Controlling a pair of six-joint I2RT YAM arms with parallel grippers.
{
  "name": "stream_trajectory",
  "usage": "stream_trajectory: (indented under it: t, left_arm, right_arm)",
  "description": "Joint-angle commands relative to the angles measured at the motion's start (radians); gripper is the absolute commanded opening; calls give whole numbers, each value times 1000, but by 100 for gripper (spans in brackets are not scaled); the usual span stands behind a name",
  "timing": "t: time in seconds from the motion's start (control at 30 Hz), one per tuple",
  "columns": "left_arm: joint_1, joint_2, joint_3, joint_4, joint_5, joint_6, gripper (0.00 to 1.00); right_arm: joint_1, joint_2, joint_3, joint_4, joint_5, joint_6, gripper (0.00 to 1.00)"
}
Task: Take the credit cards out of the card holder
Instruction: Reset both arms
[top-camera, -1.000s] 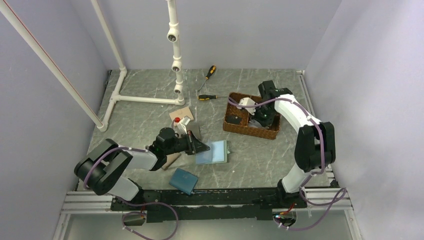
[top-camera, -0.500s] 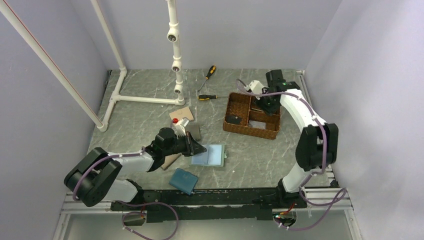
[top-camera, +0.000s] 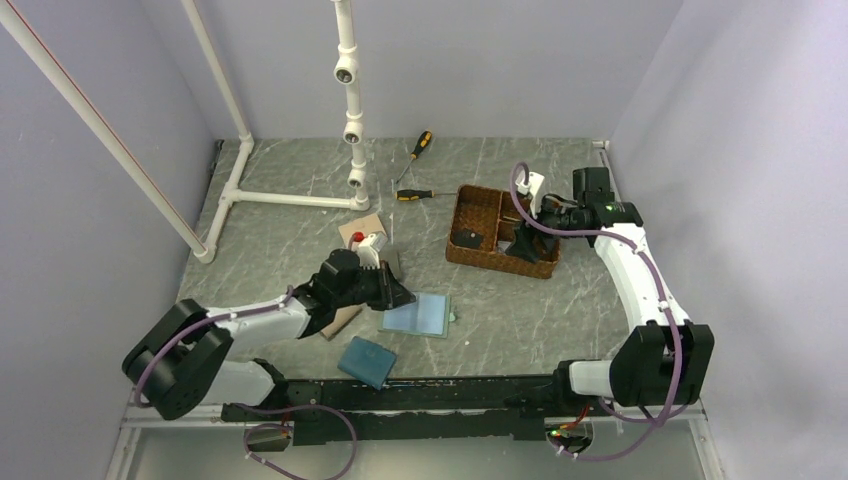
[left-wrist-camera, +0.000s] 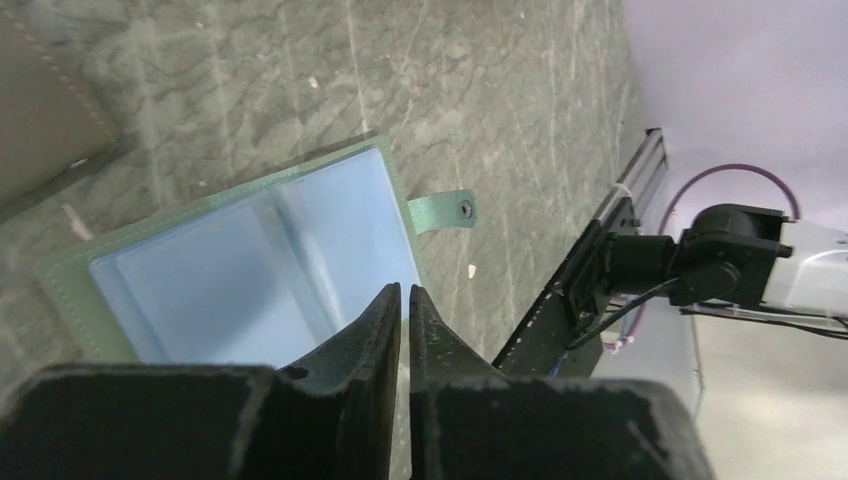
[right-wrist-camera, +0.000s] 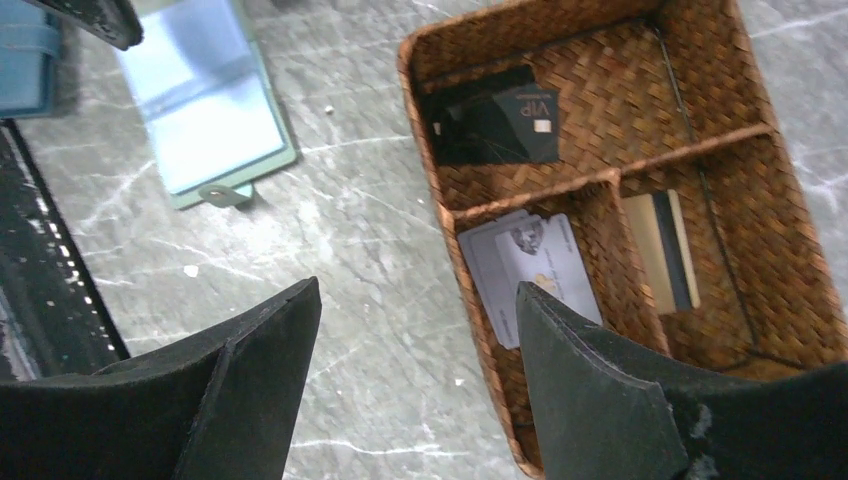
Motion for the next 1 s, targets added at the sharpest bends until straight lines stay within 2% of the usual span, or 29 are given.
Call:
stream_trajectory:
  t: [0.0, 0.07, 0.13, 0.27, 0.33, 0.53, 0.7, 0.97]
  left_arm:
    - [-14, -129, 36, -147, -118, 72, 15]
    - [-14, -199, 32, -222, -161, 91, 22]
    - [-12, -271, 17, -268, -197, 101, 35]
    - [-10, -406, -50, -302, -296, 69, 80]
    - [-4, -485, -93, -307, -324, 42, 97]
    - [19, -618, -90, -439, -306, 58, 99]
    - [21, -607, -31, -595, -307, 106, 99]
    - [21, -554, -56, -578, -251, 99, 99]
  right_arm:
    - [-12, -2, -16, 7, -176, -65, 74]
    - [-12, 0, -22, 7, -180, -74, 75]
    - [-12, 0, -23, 7, -179, -79, 75]
    - [-18, -3, -21, 17, -174, -76, 75]
    - [-20, -2, -21, 31, -163, -60, 75]
    - [-51, 26, -9, 33, -158, -57, 76]
    - [-51, 90, 31, 9, -147, -110, 78]
    - [-62, 216, 132, 53, 36, -272, 80]
